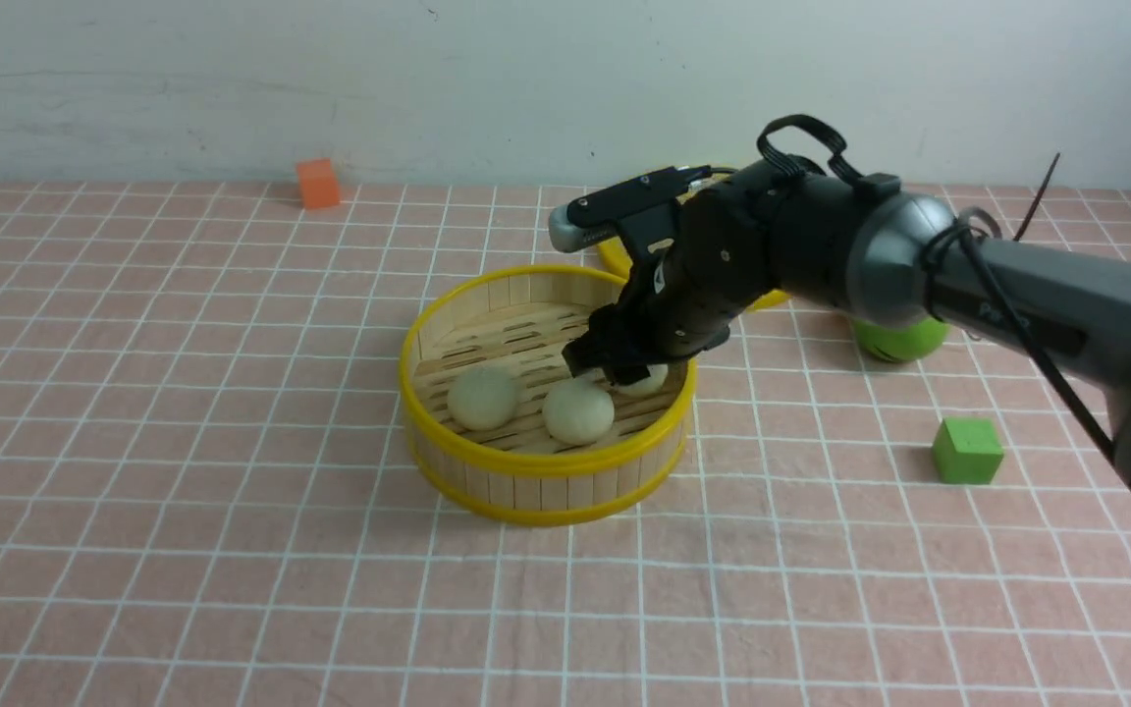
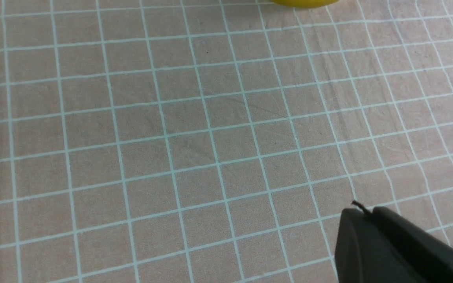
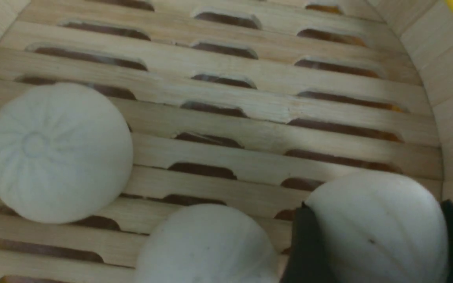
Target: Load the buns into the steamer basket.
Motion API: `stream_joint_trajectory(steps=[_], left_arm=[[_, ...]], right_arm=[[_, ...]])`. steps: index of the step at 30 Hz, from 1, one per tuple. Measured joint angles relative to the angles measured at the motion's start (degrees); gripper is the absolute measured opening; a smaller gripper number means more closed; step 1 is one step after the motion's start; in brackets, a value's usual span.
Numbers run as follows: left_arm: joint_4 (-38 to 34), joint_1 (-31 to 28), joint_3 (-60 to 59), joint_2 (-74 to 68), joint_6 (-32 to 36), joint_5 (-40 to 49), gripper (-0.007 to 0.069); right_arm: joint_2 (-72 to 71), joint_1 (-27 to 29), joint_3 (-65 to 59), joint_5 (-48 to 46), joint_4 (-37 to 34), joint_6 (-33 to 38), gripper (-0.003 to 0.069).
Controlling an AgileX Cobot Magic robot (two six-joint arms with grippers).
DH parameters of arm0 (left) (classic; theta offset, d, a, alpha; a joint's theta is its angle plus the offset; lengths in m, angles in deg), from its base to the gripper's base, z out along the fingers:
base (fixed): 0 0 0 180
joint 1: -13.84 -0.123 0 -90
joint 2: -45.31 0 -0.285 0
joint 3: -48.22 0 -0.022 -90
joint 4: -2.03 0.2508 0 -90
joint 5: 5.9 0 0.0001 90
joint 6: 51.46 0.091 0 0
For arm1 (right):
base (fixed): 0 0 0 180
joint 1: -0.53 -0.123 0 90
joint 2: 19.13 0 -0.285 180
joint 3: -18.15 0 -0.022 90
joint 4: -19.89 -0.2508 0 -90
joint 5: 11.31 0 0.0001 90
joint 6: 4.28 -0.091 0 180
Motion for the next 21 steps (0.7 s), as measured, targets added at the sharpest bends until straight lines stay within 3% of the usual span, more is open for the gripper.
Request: stream_joint_trajectory(steps=[4, 11, 14, 17, 18, 19, 21], left_arm=[[0.0, 0.0, 0.0, 0.0, 0.0, 0.0, 0.0021], [0.0, 0.0, 0.0, 0.0, 0.0, 0.0, 0.0031], [0.0, 0.0, 0.0, 0.0, 0.0, 0.0, 0.0036], [0.0, 0.0, 0.0, 0.0, 0.0, 0.0, 0.0039], [0.0, 0.0, 0.0, 0.0, 0.0, 0.0, 0.0039], [0.0, 0.0, 0.0, 0.0, 0.0, 0.0, 0.0039], [0.0, 0.0, 0.0, 0.0, 0.0, 0.0, 0.0039]], right_arm=[[-0.4, 0.0, 3.8, -6.1, 0.1, 0.0, 0.0491], [-5.4, 0.0, 11.6, -20.2, 0.1, 3.2, 0.0458], [-8.8, 0.0, 12.3, -23.7, 0.1, 5.3, 0.0405], [-12.2, 0.0, 12.4, -27.5, -1.1, 6.6, 0.0312], [-14.4, 0.0, 12.5, -30.5, -2.0, 7.6, 0.0248], [-14.4, 0.0, 12.5, -30.5, -2.0, 7.6, 0.0248], [-18.0, 0.0, 12.2, -33.9, -3.5, 9.8, 0.0139]])
